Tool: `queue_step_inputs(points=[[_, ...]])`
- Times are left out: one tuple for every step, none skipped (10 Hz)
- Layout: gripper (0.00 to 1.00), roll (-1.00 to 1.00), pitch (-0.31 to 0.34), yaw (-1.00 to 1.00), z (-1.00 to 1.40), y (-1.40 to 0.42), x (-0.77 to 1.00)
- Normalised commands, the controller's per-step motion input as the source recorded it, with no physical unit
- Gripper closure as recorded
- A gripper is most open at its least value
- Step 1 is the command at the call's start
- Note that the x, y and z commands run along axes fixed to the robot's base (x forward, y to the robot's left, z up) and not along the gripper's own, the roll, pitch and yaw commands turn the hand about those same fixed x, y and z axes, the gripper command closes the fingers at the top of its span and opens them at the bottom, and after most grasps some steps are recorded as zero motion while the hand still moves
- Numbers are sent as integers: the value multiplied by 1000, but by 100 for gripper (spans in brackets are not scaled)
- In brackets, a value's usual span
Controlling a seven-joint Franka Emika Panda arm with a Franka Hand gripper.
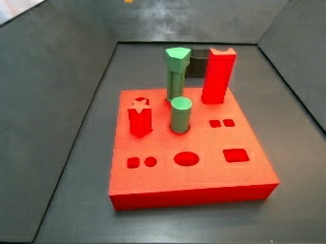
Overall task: Pick up the square-circle object. Move up. Move to above the board. Insert the square-circle object.
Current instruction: Move to above the board, then insert the square-circle object.
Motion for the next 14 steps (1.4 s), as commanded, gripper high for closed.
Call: queue_step_inputs(points=[[100, 8, 124, 24, -26, -1000, 343], [100, -8, 117, 17, -24, -1000, 350], [100, 3, 112, 10, -22, -1000, 359], [100, 1, 108, 14, -20, -1000, 365], [100, -1, 106, 11, -17, -1000, 381], [100, 4, 105, 11, -13, -1000, 391], [100, 18, 108, 10, -13, -1000, 411], [100, 22, 111, 10, -3, -985, 439], [100, 39, 115, 11, 2, -724, 343], [100, 57, 121, 10, 6, -446, 246], [100, 55, 104, 8, 23, -220, 143], [100, 0, -27, -1000, -257, 0, 0], [100, 0, -13, -1000, -220, 0, 0], [100, -14, -39, -1000, -154, 0, 0]])
